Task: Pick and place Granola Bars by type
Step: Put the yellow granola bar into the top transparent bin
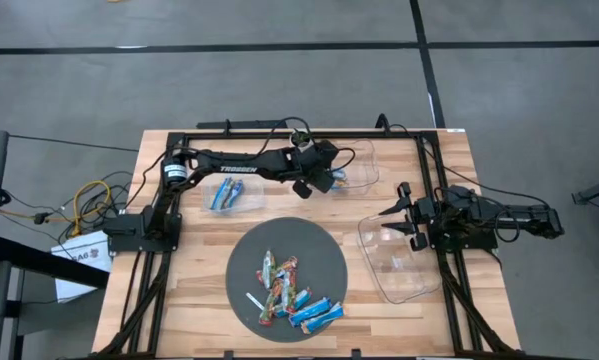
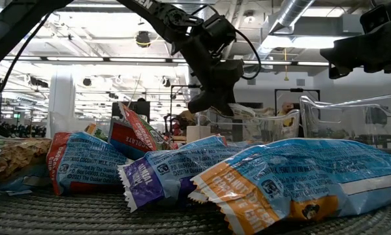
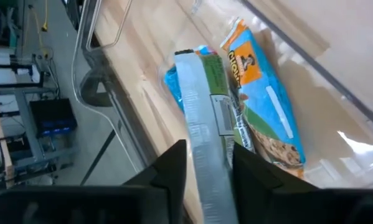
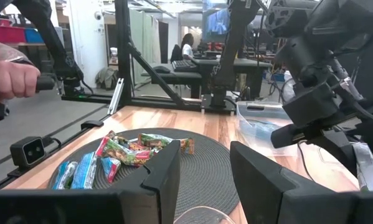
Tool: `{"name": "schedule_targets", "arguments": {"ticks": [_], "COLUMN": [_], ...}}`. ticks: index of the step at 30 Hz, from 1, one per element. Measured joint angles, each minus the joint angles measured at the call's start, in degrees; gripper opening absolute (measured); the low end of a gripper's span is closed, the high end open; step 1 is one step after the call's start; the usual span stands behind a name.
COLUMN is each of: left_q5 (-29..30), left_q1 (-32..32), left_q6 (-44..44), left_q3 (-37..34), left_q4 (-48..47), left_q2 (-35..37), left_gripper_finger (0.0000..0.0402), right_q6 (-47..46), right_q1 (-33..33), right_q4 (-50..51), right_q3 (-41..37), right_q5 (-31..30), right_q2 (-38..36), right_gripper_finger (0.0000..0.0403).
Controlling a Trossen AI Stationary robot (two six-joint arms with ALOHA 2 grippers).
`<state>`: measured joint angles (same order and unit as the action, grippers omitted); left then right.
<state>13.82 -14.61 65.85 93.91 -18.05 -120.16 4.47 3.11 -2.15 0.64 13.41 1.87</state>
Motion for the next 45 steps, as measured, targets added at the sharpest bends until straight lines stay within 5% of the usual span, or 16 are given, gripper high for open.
{"name": "schedule_targets", "arguments": {"ticks": [19, 32, 39, 45], "left_q5": [2.44, 10.82, 15.53, 16.62], "left_q1": [0.22, 2.76, 8.31, 14.82], "left_q6": [-6.93, -8.16, -17.28, -34.33], "left_q3": [0.0, -0.02, -0.02, -0.02], "left_q4": [-0.54, -1.0, -4.9, -12.7], "left_q2": [0.0, 1.44, 4.57, 7.43], "left_gripper_finger": [0.0186, 0.0213, 0.0213, 0.0213], "right_q6": [0.0, 0.0, 0.0, 0.0], "right_q1": [0.0, 0.0, -0.02, -0.02], "right_q4": [0.0, 0.0, 0.0, -0.01], "right_q3": [0.0, 0.0, 0.0, 0.0], "right_q5": [0.02, 0.02, 0.02, 0.03], "right_q2": [0.0, -0.02, 0.0, 0.0], "right_gripper_finger": [0.0134, 0.0134, 0.0134, 0.0133]}}
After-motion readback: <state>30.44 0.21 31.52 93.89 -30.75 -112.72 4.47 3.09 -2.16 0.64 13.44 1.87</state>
